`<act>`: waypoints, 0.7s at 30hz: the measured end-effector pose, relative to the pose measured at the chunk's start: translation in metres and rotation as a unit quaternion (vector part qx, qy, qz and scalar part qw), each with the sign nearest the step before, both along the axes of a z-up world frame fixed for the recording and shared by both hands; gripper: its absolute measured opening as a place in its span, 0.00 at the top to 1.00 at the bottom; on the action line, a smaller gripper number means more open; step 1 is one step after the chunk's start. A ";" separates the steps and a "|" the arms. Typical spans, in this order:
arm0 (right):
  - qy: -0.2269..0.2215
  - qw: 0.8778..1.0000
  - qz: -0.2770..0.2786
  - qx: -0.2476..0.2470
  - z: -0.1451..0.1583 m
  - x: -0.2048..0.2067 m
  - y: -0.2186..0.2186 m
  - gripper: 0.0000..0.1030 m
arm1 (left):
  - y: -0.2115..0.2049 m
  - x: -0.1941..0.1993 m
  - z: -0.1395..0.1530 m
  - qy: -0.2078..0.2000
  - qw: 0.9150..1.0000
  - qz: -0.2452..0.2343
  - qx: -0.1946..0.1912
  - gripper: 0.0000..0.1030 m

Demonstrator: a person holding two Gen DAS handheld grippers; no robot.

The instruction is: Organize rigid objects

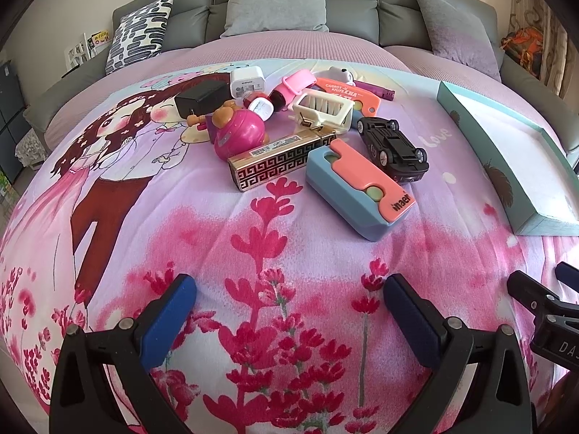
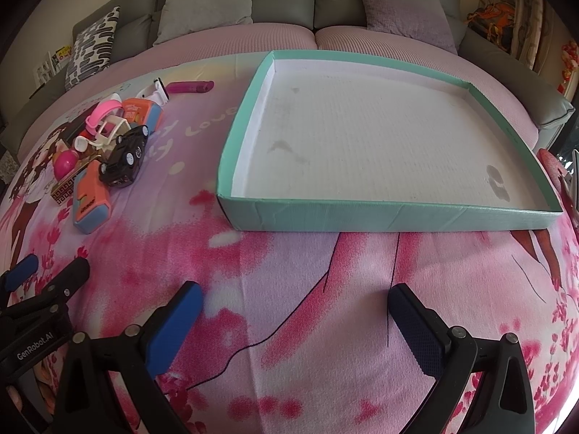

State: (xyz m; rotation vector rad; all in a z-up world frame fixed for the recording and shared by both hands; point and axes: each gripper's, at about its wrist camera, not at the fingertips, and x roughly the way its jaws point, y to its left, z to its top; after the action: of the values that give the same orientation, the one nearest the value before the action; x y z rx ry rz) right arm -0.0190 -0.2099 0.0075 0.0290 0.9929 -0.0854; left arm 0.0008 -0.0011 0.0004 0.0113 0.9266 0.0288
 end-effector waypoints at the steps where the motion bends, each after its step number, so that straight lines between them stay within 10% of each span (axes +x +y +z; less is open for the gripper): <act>1: 0.000 1.000 0.000 0.000 0.000 0.000 0.000 0.00 | 0.000 0.000 0.000 0.001 1.000 0.000 0.000 0.00; 21: -0.024 0.998 -0.026 0.043 0.032 0.009 -0.014 0.00 | 0.010 0.005 0.029 0.012 0.999 -0.032 -0.033 0.00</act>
State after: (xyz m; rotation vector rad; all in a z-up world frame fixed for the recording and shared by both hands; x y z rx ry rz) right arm -0.0097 -0.2240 0.0393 0.1350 0.9482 -0.0894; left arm 0.0062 0.0084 0.0290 -0.0210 0.9508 -0.0617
